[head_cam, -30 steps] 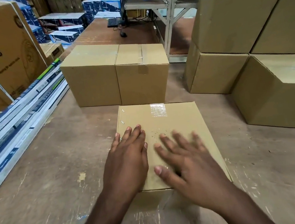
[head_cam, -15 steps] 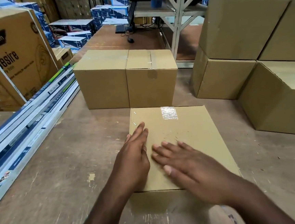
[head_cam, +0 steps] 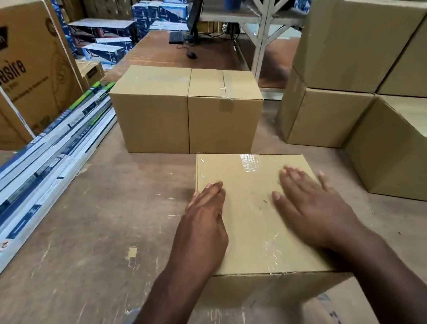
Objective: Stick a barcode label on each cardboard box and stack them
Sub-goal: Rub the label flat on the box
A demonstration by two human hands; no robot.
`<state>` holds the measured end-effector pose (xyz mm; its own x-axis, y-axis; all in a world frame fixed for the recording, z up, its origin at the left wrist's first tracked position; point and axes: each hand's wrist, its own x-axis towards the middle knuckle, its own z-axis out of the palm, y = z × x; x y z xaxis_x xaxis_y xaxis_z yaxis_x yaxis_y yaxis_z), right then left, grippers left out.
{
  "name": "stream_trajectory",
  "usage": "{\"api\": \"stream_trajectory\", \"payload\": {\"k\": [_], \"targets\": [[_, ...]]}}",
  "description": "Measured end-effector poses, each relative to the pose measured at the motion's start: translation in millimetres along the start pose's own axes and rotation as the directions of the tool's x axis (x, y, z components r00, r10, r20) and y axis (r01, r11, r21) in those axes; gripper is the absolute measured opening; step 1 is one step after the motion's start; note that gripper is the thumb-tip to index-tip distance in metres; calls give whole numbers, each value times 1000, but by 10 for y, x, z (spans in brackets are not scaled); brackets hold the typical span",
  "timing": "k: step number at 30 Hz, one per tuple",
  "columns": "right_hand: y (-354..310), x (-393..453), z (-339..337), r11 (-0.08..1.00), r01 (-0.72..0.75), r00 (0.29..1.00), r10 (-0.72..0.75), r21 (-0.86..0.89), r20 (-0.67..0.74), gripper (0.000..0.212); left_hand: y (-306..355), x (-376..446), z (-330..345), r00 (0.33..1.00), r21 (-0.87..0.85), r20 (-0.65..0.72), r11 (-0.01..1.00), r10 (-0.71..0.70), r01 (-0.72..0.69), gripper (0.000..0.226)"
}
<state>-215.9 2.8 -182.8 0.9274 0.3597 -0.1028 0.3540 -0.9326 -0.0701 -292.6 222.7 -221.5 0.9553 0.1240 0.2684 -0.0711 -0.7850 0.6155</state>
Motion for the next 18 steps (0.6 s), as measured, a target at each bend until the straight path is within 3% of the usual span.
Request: {"api": "stream_trajectory", "payload": {"k": [1, 2, 3, 4, 6, 7, 8, 10, 12, 13, 16, 18], "targets": [[143, 67, -44, 989, -144, 989, 142, -34, -39, 88, 7, 0, -2, 1000, -5, -2, 1000, -6, 6, 58], [193, 77, -68, 980, -195, 979, 193, -37, -64, 88, 13, -1, -3, 1000, -7, -6, 1000, -12, 12, 59], [137, 36, -72, 990, -141, 988, 140, -4, -72, 84, 18, -1, 0, 1000, -8, -15, 1000, -18, 18, 61], [-6, -47, -61, 998, 3, 998, 1, 66, -56, 76, 19, -3, 3, 999, -11, -26, 1000, -26, 26, 61], [-359, -275, -19, 937, 305, 949, -314, 172, 27, 62, 21, -1, 6, 999, -21, -32, 999, -44, 43, 59], [-448, -330, 14, 912, 379, 916, -394, 160, 76, 61, 23, -3, 6, 998, -17, -27, 999, -49, 48, 59], [-451, -308, 40, 920, 374, 918, -385, 118, 90, 62, 21, -6, 8, 998, -7, -23, 999, -50, 50, 60], [-266, -153, 22, 988, 147, 988, -149, 41, 48, 70, 24, -27, 6, 999, 15, -13, 999, -49, 49, 61], [-19, -79, -63, 994, -105, 994, 106, 29, -21, 81, 43, -30, -9, 998, 12, -14, 998, -62, 62, 60], [33, -96, -88, 990, -125, 990, 128, 57, -51, 84, 53, -24, -13, 998, 9, -13, 998, -66, 66, 60], [-201, -302, -49, 983, 106, 994, -107, 151, -5, 81, 44, -21, -1, 999, 29, 6, 998, -48, 48, 61], [-347, -460, 44, 960, 255, 962, -264, 112, 73, 76, 32, -22, -2, 999, 33, 14, 998, -45, 44, 60]]}}
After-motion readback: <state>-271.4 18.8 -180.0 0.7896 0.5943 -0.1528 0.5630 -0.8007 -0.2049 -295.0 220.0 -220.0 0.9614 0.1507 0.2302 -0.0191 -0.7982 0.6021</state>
